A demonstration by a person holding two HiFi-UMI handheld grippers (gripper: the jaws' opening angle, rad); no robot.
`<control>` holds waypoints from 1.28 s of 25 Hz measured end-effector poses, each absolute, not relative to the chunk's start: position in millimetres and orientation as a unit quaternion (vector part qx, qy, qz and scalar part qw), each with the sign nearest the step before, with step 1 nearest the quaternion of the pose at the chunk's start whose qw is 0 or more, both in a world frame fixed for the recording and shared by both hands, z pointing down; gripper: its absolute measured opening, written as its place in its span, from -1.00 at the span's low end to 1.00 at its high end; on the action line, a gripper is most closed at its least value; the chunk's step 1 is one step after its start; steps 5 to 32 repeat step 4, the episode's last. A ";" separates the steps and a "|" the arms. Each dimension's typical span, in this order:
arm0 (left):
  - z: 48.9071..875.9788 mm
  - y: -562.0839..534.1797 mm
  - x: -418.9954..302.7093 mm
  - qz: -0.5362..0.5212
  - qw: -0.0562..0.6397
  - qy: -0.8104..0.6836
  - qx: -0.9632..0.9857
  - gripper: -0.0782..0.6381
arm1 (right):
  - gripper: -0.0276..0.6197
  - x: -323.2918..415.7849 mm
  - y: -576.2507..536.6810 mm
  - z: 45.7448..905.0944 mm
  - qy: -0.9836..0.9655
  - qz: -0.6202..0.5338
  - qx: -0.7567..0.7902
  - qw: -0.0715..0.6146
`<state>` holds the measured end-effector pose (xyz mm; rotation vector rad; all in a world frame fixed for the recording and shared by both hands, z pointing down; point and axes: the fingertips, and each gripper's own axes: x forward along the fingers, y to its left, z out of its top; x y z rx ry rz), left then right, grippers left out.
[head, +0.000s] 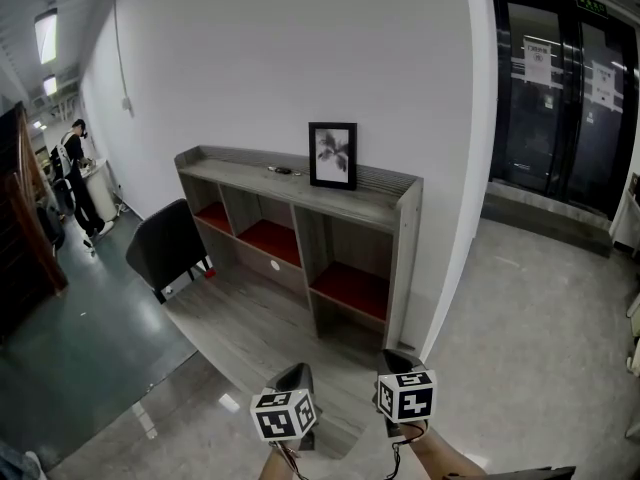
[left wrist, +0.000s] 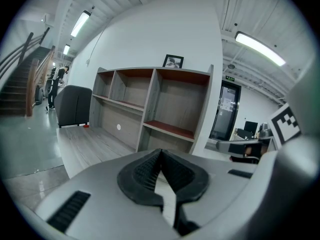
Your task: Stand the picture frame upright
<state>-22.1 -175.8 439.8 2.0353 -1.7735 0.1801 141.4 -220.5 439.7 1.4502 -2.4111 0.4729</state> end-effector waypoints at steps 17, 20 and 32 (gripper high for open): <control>439.6 -181.5 -21.3 0.066 0.216 -0.640 0.735 -0.74 | -0.82 138.9 -225.5 439.0 -0.838 0.162 0.500 0.144; 439.6 -181.5 -21.3 0.066 0.216 -0.640 0.735 -0.74 | -0.82 138.9 -225.5 439.0 -0.838 0.162 0.500 0.144; 439.6 -181.5 -21.3 0.066 0.216 -0.640 0.735 -0.74 | -0.82 138.9 -225.5 439.0 -0.838 0.162 0.500 0.144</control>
